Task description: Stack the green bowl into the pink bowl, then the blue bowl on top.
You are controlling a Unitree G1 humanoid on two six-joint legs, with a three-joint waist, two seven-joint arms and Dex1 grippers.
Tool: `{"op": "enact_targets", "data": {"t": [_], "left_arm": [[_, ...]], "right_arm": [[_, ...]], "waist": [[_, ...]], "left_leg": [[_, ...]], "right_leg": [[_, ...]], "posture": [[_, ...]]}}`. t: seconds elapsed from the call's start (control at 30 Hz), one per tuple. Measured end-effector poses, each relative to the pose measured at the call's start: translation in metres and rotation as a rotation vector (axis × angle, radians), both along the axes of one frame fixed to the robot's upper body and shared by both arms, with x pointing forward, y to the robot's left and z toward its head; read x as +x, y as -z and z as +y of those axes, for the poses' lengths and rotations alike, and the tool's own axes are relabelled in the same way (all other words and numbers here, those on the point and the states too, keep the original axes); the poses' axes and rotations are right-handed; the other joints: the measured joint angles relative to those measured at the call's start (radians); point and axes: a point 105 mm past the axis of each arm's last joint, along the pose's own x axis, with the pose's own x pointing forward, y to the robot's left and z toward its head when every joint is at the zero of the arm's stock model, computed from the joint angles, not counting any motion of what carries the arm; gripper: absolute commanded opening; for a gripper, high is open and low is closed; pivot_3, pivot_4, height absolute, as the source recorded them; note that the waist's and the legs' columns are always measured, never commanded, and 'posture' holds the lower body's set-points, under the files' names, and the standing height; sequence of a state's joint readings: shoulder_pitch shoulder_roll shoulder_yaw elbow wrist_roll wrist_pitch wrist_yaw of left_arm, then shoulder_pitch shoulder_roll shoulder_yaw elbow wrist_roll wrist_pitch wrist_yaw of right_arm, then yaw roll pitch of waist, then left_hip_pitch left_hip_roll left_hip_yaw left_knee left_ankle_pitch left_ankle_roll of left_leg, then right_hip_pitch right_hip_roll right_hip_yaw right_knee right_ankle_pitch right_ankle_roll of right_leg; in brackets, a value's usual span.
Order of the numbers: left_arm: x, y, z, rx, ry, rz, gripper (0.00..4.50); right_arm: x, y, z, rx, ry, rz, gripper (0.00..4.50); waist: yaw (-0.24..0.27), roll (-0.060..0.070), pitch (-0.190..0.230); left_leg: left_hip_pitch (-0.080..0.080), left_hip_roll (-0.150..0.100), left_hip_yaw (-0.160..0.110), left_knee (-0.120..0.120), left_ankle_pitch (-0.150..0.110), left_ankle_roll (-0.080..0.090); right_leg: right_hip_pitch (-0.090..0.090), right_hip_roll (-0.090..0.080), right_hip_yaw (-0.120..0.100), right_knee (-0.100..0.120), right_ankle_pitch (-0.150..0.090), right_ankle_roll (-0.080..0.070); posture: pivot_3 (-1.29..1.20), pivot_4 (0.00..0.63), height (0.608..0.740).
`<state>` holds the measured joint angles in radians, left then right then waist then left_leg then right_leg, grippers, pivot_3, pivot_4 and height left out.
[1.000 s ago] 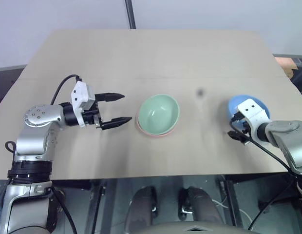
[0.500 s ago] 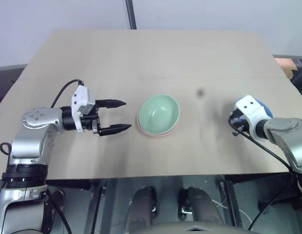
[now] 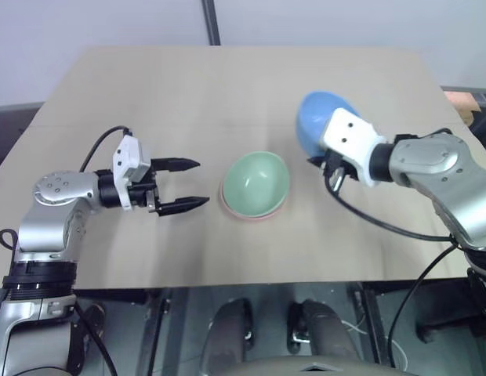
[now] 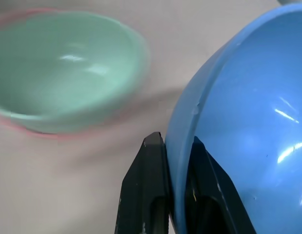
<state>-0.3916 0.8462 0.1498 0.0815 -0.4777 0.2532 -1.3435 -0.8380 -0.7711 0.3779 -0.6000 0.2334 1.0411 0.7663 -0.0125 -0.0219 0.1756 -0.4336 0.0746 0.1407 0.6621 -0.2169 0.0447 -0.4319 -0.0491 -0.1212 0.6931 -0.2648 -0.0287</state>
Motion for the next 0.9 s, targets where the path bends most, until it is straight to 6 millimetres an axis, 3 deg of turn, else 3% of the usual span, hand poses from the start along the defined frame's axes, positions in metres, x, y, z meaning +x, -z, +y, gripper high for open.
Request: {"op": "enact_targets", "data": {"t": [0.07, 0.2, 0.3, 0.33, 0.37, 0.53, 0.9], "left_arm": [[0.002, 0.000, 0.000, 0.003, -0.001, -0.002, 4.50], [0.003, -0.002, 0.000, 0.005, 0.003, -0.006, 4.50], [0.002, -0.002, 0.000, 0.006, 0.003, -0.007, 4.50], [0.002, -0.002, 0.000, 0.007, 0.005, -0.008, 4.50], [0.002, -0.002, 0.000, 0.007, 0.006, -0.009, 4.50], [0.002, 0.000, 0.001, 0.007, 0.003, -0.006, 4.50], [0.002, 0.000, 0.001, 0.008, 0.004, -0.010, 4.50]], "right_arm": [[-0.015, 0.007, 0.015, -0.062, -0.149, -0.014, 0.09], [-0.036, 0.023, 0.026, -0.226, -0.371, -0.071, 0.09], [-0.037, 0.025, 0.032, -0.250, -0.416, -0.099, 0.09], [-0.037, 0.023, 0.036, -0.245, -0.431, -0.111, 0.91], [-0.037, 0.023, 0.040, -0.244, -0.444, -0.119, 1.20], [-0.031, 0.020, 0.049, -0.234, -0.447, -0.149, 3.50], [-0.017, 0.012, 0.042, -0.227, -0.364, -0.172, 3.50]], "waist": [[0.000, 0.000, 0.000], [-0.001, 0.000, 0.000], [-0.004, 0.000, 0.000], [-0.006, 0.000, 0.000], [-0.006, 0.000, 0.000], [0.000, 0.000, 0.000], [0.000, 0.000, 0.000]], "left_leg": [[0.000, 0.000, 0.000, 0.000, 0.000, 0.000], [0.000, 0.000, 0.000, 0.002, 0.000, 0.000], [0.001, 0.001, 0.000, 0.002, 0.000, 0.000], [0.001, 0.002, 0.001, 0.003, 0.000, 0.000], [0.001, 0.002, 0.001, 0.003, 0.000, -0.001], [0.000, 0.002, 0.001, 0.004, 0.000, 0.000], [0.000, 0.002, 0.001, 0.005, 0.000, 0.000]], "right_leg": [[0.000, 0.000, 0.000, 0.000, 0.000, 0.000], [0.000, 0.000, 0.000, 0.001, 0.000, 0.000], [0.000, 0.001, 0.000, 0.002, 0.000, 0.000], [0.000, 0.001, 0.000, 0.002, 0.000, 0.000], [0.000, 0.001, 0.000, 0.003, 0.000, 0.000], [0.000, 0.001, 0.000, 0.003, 0.000, 0.000], [0.000, 0.001, 0.000, 0.003, 0.000, 0.000]], "posture": [[0.00, 0.150, 0.740], [0.00, 0.150, 0.740], [0.00, 0.150, 0.740], [0.00, 0.150, 0.740], [0.00, 0.150, 0.740], [0.00, 0.150, 0.740], [0.00, 0.150, 0.740]]}}
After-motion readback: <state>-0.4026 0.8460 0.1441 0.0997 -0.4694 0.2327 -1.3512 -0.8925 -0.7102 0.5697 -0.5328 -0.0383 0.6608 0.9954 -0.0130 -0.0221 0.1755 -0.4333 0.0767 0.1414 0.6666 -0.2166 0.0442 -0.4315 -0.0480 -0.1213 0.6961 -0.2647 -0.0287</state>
